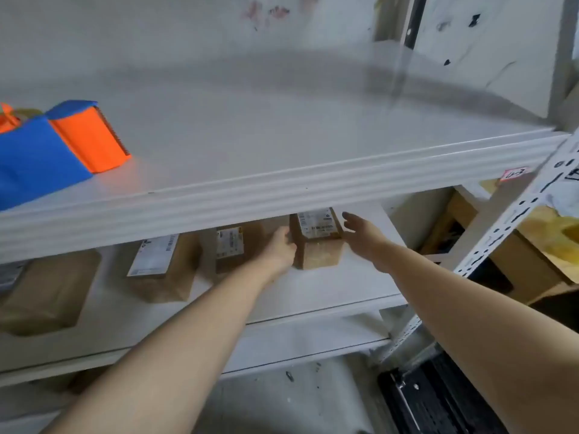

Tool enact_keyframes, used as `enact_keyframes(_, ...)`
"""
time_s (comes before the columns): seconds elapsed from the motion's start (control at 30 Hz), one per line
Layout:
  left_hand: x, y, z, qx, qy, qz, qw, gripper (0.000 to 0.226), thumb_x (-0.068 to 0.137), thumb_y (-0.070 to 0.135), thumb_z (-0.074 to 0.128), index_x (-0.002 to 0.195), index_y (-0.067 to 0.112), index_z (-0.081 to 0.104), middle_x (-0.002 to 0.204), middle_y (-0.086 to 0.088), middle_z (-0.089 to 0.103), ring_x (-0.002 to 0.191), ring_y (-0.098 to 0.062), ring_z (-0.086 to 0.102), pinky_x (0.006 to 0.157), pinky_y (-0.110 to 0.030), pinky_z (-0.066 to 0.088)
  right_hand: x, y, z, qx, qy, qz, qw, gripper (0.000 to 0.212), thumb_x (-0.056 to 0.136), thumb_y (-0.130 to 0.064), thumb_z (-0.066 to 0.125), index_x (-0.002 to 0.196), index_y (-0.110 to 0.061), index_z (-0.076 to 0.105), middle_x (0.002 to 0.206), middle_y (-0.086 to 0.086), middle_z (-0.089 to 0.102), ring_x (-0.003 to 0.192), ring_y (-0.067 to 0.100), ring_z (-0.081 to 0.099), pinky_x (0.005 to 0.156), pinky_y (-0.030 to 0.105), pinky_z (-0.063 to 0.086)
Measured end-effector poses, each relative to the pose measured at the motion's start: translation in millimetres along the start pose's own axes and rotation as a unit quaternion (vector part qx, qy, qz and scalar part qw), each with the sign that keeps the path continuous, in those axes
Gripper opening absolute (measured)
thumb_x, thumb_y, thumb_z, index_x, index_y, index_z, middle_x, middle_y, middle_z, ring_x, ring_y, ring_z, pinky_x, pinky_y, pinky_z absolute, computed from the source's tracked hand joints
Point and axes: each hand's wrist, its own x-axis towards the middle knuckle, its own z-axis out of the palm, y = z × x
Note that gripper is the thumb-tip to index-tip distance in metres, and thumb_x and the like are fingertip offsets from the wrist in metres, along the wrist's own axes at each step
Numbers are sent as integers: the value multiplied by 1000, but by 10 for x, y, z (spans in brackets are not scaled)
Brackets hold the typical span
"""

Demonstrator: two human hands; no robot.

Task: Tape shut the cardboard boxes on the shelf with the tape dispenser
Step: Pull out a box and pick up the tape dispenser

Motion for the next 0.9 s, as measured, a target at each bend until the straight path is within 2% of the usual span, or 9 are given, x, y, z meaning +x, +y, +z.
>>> enact_keyframes(0.07, 2, 32, 80, 16, -5, -7, 1000, 49, 100, 14, 44, 147, 14, 31, 141, -9, 47, 116, -25, 52, 95, -32, 44, -4, 7, -4, 58, -36, 11, 998, 62, 97, -19, 49, 152, -25, 22, 148, 1, 43, 127, 22, 48, 103, 32, 40)
enact_keyframes(0.13, -4, 13, 168, 29, 2, -22, 999, 52, 100, 22, 46, 148, 16, 27, 135, -8, 49, 108, -24, 53, 89, -31, 43, -77, 16, 22, 118, -61, 25, 991, 66, 95, -11, 49, 152, -20, 18, 137, 5, 53, 112, 23, 57, 94, 36, 47)
enact_keyframes(0.2, 8, -30, 240, 55, 38, -52, 996, 56, 98, 36, 47, 147, 19, 28, 136, -7, 49, 115, -27, 53, 95, -33, 44, -197, 21, -8, 126, -78, 36, 988, 65, 94, -7, 48, 151, -16, 17, 120, 7, 59, 96, 25, 65, 86, 36, 51)
enact_keyframes(0.3, -28, -104, 255, 126, 104, -77, 983, 48, 96, 47, 45, 132, 16, 51, 131, -8, 56, 115, -29, 55, 87, -30, 44, -369, 98, -130, 76, -166, 31, 983, 39, 98, -18, 44, 135, -22, 36, 94, 4, 70, 77, 21, 71, 64, 28, 50)
enact_keyframes(0.37, -61, -168, 274, 168, 124, -83, 974, 38, 95, 45, 47, 118, 17, 60, 121, -10, 61, 107, -30, 58, 78, -30, 45, -332, 155, -244, -21, -112, 10, 993, 23, 97, -29, 45, 116, -18, 53, 85, 0, 70, 75, 19, 70, 60, 26, 47)
enact_keyframes(0.47, -143, -163, 381, 162, 135, -92, 973, 32, 95, 39, 49, 116, 18, 58, 117, -8, 62, 104, -30, 59, 78, -31, 48, -110, 241, -416, -89, 53, -29, 994, 38, 94, -37, 51, 126, -17, 50, 116, 4, 61, 105, 25, 60, 79, 32, 47)
enact_keyframes(0.57, -202, -137, 499, 118, 158, -88, 976, 30, 94, 30, 51, 121, 17, 56, 115, -7, 64, 102, -31, 61, 80, -33, 51, 53, 305, -435, -26, -29, -44, 998, 60, 96, -30, 52, 149, -19, 25, 152, 5, 33, 134, 26, 39, 100, 34, 37)
enact_keyframes(0.67, -249, -140, 576, 71, 168, -91, 979, 32, 94, 26, 53, 125, 19, 55, 115, -7, 64, 103, -31, 61, 83, -37, 53, 121, 329, -396, 6, -106, -56, 993, 67, 100, -19, 44, 154, -24, 5, 161, -2, 11, 146, 23, 21, 112, 34, 24)
enact_keyframes(0.9, -271, -104, 631, 87, 166, -145, 971, 43, 96, 32, 48, 134, 11, 46, 128, -11, 58, 117, -31, 54, 93, -33, 46, 239, 179, -353, 41, -163, -53, 984, 70, 98, -10, 41, 154, -27, 3, 161, 4, 12, 146, 26, 20, 115, 37, 20)
